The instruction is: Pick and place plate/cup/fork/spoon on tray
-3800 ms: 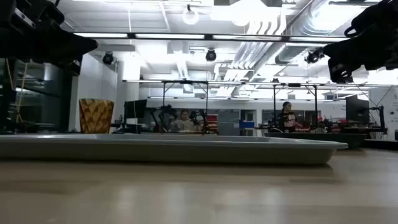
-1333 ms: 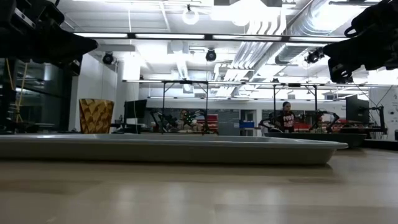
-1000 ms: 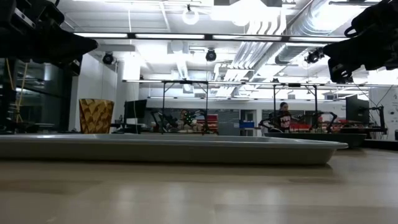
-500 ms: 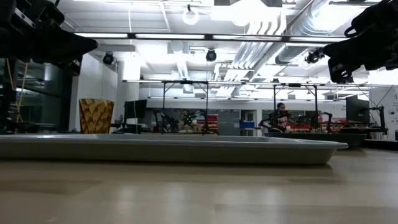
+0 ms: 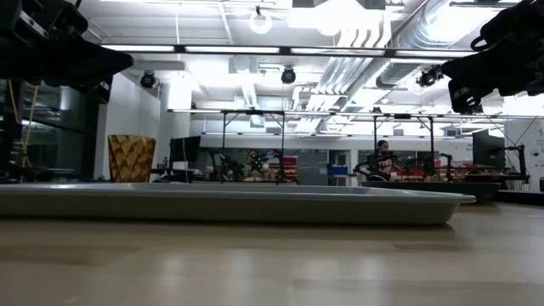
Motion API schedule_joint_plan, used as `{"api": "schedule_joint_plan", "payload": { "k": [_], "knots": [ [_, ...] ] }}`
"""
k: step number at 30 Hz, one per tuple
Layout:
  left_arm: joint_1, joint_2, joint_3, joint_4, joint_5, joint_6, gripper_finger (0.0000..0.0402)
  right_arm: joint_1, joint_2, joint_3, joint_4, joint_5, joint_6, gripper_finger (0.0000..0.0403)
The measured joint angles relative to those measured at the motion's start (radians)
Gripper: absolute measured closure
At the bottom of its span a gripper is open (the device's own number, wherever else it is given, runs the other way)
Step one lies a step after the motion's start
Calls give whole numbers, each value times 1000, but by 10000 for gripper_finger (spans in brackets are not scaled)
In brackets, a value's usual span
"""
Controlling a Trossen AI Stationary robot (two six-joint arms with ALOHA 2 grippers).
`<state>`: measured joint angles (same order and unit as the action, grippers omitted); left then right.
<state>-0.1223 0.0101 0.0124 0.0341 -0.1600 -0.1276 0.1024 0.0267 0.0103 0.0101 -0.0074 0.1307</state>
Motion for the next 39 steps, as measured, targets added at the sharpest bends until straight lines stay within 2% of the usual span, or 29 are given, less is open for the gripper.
{"api": "schedule_joint_plan", "payload": {
  "k": [21,26,29,30,34,39],
  "knots": [
    [0,0,0,10,0,0,401,0,0,0,0,0,0,402],
    [0,0,0,184,-21,70,401,0,0,0,0,0,0,402],
    [7,34,3,332,-125,78,398,0,0,0,0,0,0,402],
    [15,60,11,336,-170,82,394,0,0,0,0,0,0,402],
    [70,225,106,185,-305,52,351,0,0,0,0,0,0,402],
    [205,459,399,-271,-384,-54,268,0,0,0,0,0,0,402]
  ]
}}
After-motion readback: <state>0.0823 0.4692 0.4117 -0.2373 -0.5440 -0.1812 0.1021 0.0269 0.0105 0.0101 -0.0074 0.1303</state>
